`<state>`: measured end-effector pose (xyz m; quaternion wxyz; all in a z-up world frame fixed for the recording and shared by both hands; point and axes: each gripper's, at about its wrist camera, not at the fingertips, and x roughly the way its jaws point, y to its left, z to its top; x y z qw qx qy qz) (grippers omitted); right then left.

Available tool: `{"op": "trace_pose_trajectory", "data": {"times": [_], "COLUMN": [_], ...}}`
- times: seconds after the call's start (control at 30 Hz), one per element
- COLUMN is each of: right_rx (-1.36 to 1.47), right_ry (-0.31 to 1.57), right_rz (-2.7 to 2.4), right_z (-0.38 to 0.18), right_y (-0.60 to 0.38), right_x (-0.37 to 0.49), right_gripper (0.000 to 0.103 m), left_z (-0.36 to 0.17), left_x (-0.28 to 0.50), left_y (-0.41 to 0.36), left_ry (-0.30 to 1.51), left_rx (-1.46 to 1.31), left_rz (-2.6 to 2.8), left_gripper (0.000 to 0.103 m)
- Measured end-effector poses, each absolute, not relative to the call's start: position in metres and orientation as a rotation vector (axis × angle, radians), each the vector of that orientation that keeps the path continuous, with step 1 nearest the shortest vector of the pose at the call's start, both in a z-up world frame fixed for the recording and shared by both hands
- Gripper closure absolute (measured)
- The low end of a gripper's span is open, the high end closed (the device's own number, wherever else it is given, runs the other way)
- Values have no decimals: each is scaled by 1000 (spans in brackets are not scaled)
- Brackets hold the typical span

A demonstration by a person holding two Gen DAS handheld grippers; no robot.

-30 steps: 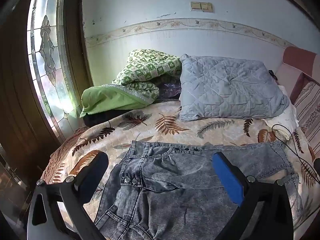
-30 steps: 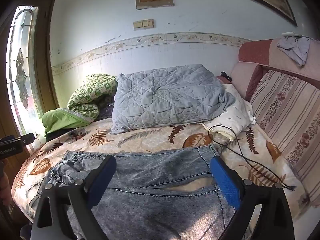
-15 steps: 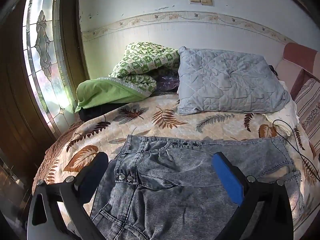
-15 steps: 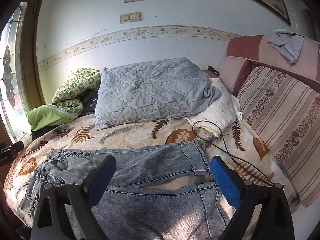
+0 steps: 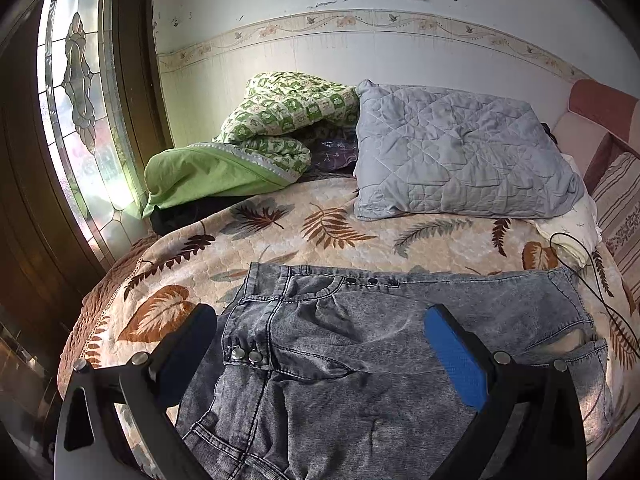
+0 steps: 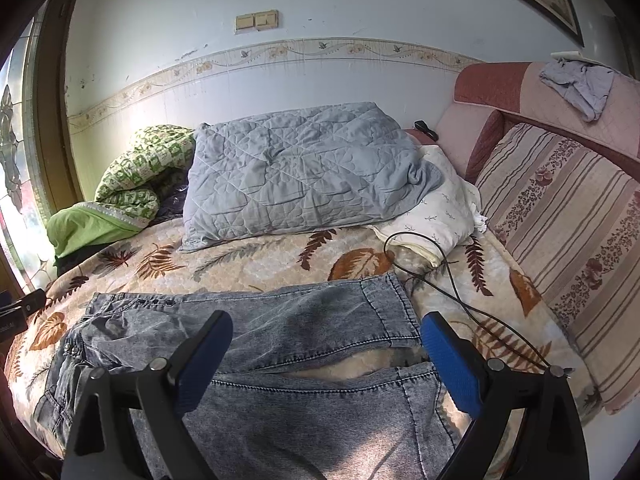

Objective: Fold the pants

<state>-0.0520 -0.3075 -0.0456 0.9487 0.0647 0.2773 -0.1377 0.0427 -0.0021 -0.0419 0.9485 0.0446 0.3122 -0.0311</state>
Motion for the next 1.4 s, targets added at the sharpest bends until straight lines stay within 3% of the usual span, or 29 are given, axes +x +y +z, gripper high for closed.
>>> {"op": "trace_pose_trajectory", "data": {"times": [1.4], "right_rx": [130], "right_ry": [597], "right_rz": [-297], "right_z": [-47], "right_y": [-289], "right_x": [-28], "right_gripper": [7], "left_z": [-47], "left_x": [54], "left_y": [-8], "left_ry": [634], "left_rx": [114], "left_rz": [-71], "left_gripper": [0]}}
